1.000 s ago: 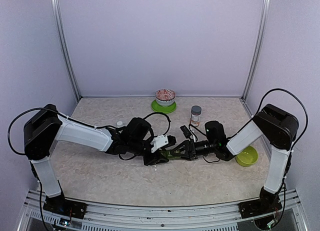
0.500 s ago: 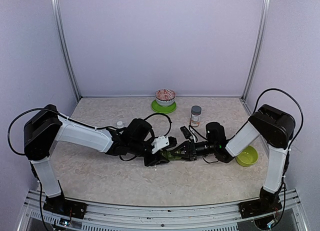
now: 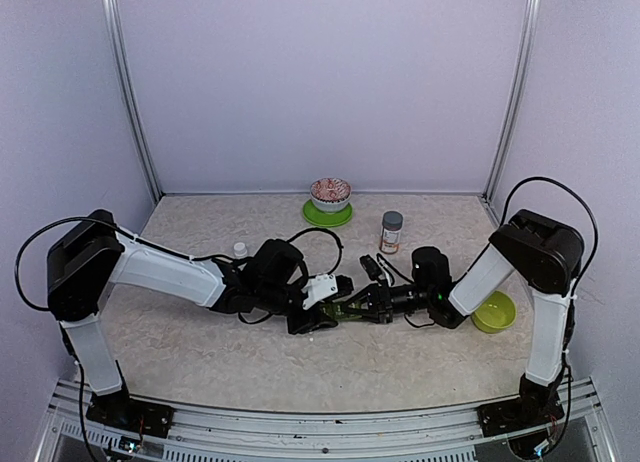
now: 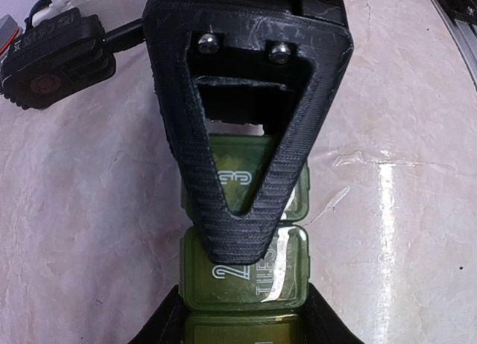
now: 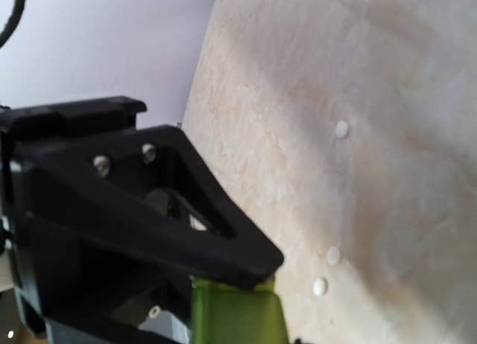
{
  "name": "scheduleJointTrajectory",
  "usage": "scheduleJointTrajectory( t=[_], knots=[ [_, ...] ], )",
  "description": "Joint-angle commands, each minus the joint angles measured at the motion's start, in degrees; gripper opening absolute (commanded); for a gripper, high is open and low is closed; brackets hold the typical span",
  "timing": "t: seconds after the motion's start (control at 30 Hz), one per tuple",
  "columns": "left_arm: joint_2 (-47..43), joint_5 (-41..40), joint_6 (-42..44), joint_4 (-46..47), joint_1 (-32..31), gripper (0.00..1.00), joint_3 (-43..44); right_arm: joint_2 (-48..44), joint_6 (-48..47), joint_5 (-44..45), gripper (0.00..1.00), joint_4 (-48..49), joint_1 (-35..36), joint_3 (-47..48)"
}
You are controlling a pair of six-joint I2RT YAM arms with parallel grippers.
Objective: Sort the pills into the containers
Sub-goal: Pass from the left arm to the right, then open the lid of the pill container.
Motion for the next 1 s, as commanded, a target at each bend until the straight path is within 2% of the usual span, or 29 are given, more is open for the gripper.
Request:
scheduleJointTrajectory(
  t=[0.0, 0.13, 0.23, 0.67, 0.77, 0.97],
  knots=[
    [-3.25, -1.00, -0.28, 2.96, -0.29, 0.55, -1.25, 1.08, 1.57, -2.78, 0.16, 5.34, 0.47, -0.62],
    [-6.40, -2.68, -0.82, 6.10, -0.54, 0.86, -4.49, 0.65, 2.74, -2.93, 0.15, 6.30, 0.47, -0.81],
    [-9.65, -4.35, -0.60, 9.56, -0.72, 0.98, -8.29, 0.11, 3.63, -3.17, 0.15, 6.82, 0.47, -0.92],
    [-14.87, -11.51, 2.94, 13.33, -4.20, 0.99, -14.35, -2.53, 11.08, -4.62, 0.15, 13.39, 0.38, -2.79],
    [-15.24, -13.48, 3.82, 13.78, -5.17, 0.97, -14.56, -3.48, 13.42, -4.50, 0.14, 15.43, 0.39, -3.54],
    [-15.89, -15.05, 4.70, 14.39, -6.16, 0.91, -13.90, -5.67, 13.15, -4.88, 0.13, 13.07, 0.38, -3.96]
  ],
)
